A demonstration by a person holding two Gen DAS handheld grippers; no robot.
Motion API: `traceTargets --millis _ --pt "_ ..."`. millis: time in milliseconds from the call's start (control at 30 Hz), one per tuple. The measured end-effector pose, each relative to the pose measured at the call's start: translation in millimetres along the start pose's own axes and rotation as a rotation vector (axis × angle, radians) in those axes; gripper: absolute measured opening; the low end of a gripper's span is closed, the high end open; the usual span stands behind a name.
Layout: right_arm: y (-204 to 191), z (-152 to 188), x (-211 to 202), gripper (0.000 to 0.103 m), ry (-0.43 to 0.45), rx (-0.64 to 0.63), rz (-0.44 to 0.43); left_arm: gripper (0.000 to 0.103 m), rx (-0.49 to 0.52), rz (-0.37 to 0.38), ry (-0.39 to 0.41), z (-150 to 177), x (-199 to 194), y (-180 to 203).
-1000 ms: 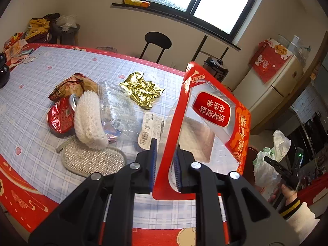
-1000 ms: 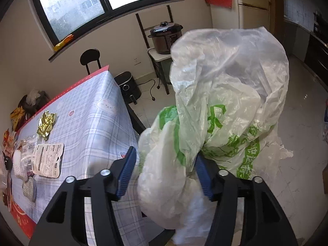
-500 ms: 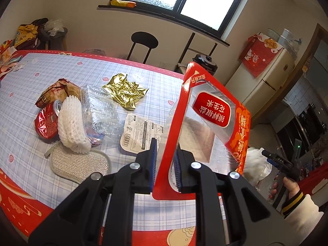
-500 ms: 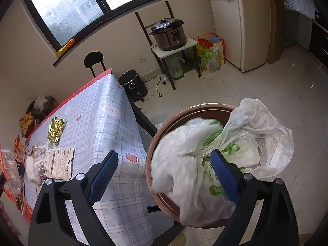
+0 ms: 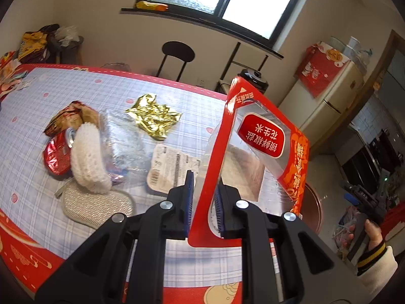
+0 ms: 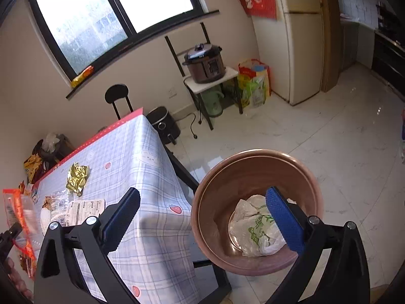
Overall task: Collect trash
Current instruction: 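Open the right tool to drop the white bag into the bin, then move the left tool over the bin and release the red tray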
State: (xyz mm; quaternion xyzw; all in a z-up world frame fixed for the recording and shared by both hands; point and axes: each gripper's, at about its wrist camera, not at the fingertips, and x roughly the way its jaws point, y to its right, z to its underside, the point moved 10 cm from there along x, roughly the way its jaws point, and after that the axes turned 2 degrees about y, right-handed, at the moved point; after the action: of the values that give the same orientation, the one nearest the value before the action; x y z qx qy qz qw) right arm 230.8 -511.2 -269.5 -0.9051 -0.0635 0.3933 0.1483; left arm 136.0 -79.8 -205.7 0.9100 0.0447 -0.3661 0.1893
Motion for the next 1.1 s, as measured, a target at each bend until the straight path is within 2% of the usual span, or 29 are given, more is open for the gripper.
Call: traceTargets --millis 133,300,567,600,633,667,700,800,867,1000,1100 --pt "7.6 5.9 -33.1 0.098 0.045 0.005 0.024 0.019 0.056 0.042 -0.032 1.8 21.5 38.8" --pt "28.4 21.0 -73.1 0.098 0.079 0.013 0.096 0.019 0.129 0.101 -0.069 6.1 59.9 102.1" --pt "78.1 40.5 -125.2 0.098 0.108 0.057 0.182 0.019 0.23 0.215 -0.112 23.3 128.1 232.9" --pt "85.1 42.1 -129.8 0.098 0.112 0.069 0.193 0.026 0.25 0.259 -0.118 26.0 133.9 256.5" --pt "91.1 43.9 -133.2 0.098 0.114 0.081 0.202 0.053 0.264 0.319 -0.127 29.5 136.5 277.3" --pt "97.3 46.2 -136.5 0.098 0.114 0.095 0.211 0.07 0.277 0.37 -0.133 31.8 137.8 294.6" --pt "102.4 48.4 -139.0 0.098 0.114 0.108 0.218 0.091 0.289 0.382 -0.122 32.2 137.4 306.9" --pt "109.5 53.5 -144.4 0.098 0.114 0.129 0.235 0.094 0.318 0.404 -0.089 29.8 127.1 322.1" --pt "111.4 54.5 -147.7 0.098 0.122 0.139 0.238 0.096 0.334 0.413 -0.074 27.4 118.0 317.9" --pt "108.1 53.2 -152.0 0.098 0.145 0.14 0.238 0.097 0.323 0.391 -0.052 18.3 104.8 290.7" --pt "98.6 46.0 -148.3 0.098 0.16 0.127 0.227 0.097 0.315 0.342 -0.023 6.5 91.3 252.8"
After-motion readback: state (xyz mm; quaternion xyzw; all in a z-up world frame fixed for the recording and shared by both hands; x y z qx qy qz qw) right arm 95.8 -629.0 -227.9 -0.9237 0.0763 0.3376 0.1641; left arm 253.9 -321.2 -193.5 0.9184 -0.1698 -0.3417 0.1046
